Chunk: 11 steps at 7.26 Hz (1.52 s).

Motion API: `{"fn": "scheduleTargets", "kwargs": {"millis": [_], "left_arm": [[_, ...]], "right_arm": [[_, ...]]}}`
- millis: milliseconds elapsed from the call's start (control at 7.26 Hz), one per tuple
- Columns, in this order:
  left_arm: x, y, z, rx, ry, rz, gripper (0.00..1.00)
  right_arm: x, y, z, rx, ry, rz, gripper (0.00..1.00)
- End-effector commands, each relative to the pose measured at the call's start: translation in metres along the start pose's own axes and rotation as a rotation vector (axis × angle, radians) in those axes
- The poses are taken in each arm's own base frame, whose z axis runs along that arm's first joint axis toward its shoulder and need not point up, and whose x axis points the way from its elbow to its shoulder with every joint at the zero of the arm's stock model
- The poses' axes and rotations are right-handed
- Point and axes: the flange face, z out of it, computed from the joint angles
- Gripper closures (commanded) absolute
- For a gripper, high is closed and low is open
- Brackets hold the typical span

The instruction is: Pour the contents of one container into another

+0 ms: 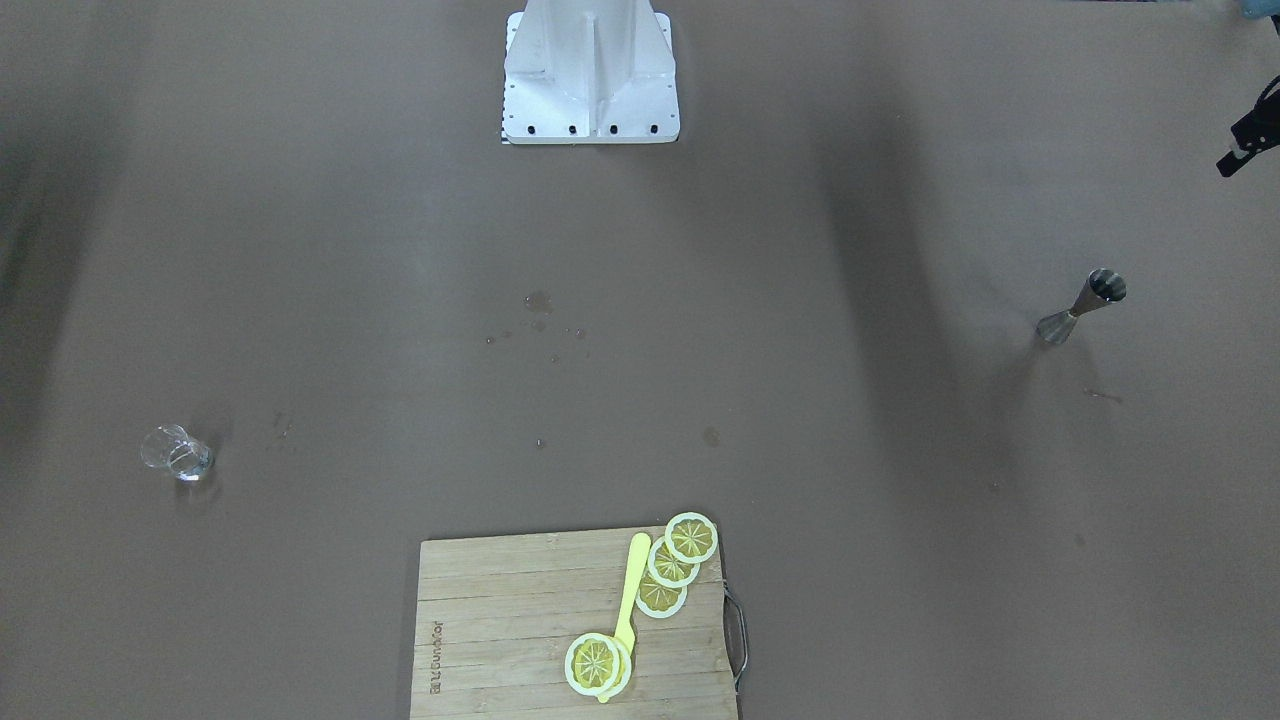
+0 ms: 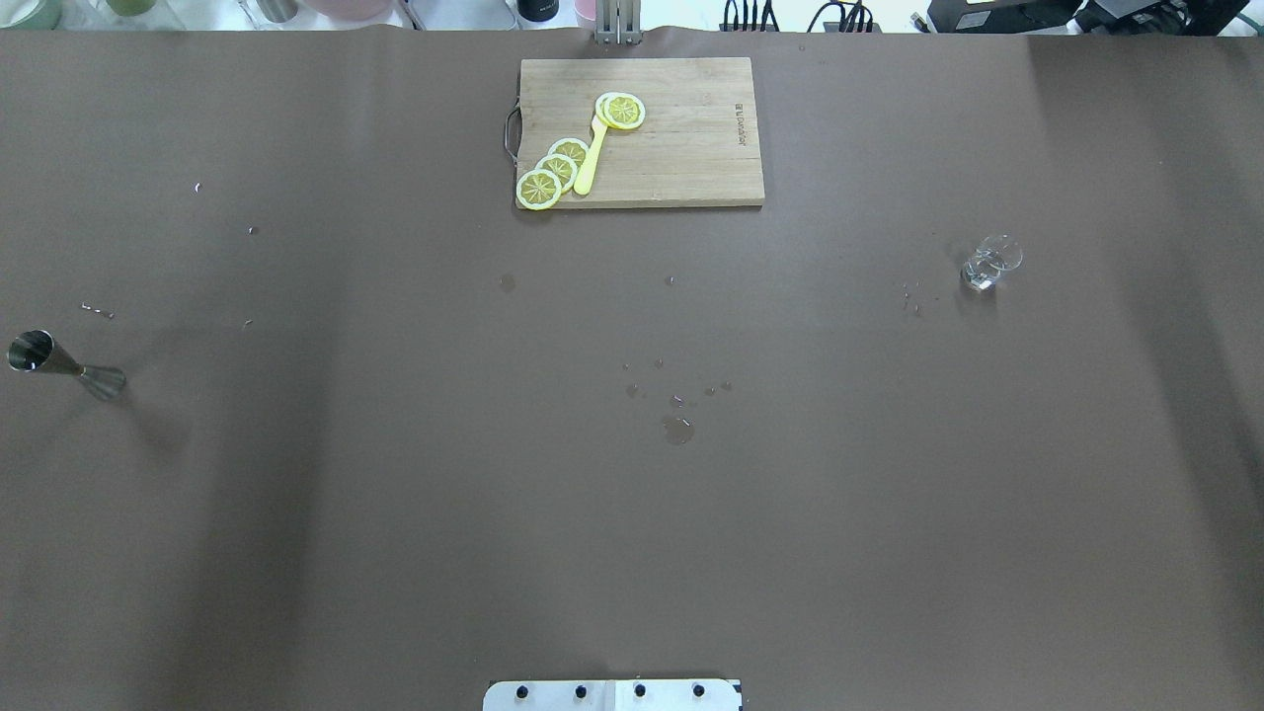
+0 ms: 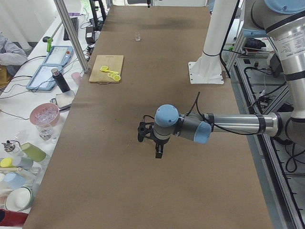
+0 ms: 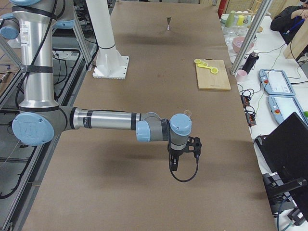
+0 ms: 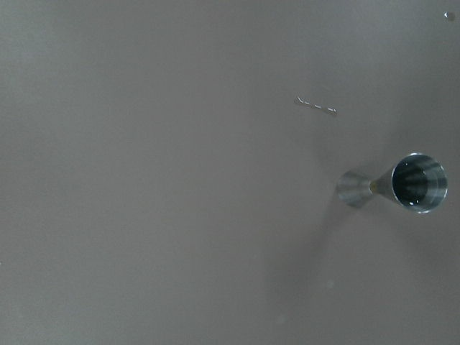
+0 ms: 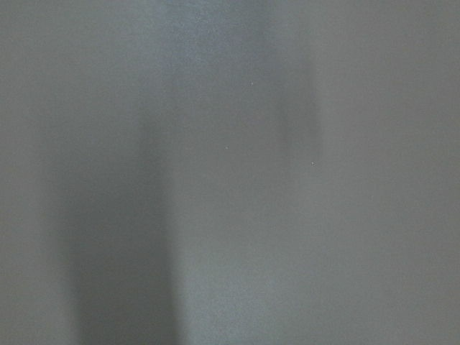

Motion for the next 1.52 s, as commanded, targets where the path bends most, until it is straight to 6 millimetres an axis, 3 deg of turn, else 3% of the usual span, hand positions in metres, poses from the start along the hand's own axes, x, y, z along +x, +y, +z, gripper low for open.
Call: {"fn": "scheduleTargets", "kwargs": {"millis": [0,276,827,1240,1378], "left_arm": [[0.009,0.003,0.025,-0.093,-0.005,0.004,0.02],[0.009,0.003,0.033,-0.143,-0.014,0.083,0.02],[-0.012,0.01,0.019,-0.131,-0.054,0.095,0.02],[-0.043,0.017,-0.017,-0.074,-0.079,0.054,0.02],[-0.044,0.017,-0.018,-0.071,-0.079,0.052,0.02]], "right_arm": [[-0.001,0.0,-0.002,0.003,-0.002,-0.003,0.0],[-0.001,-0.001,-0.001,0.001,-0.007,0.0,0.0],[-0.003,-0.001,-0.003,0.003,-0.01,0.007,0.0],[-0.004,-0.003,-0.003,0.003,-0.01,0.006,0.0],[-0.003,-0.004,-0.001,-0.001,-0.011,0.009,0.0]]}}
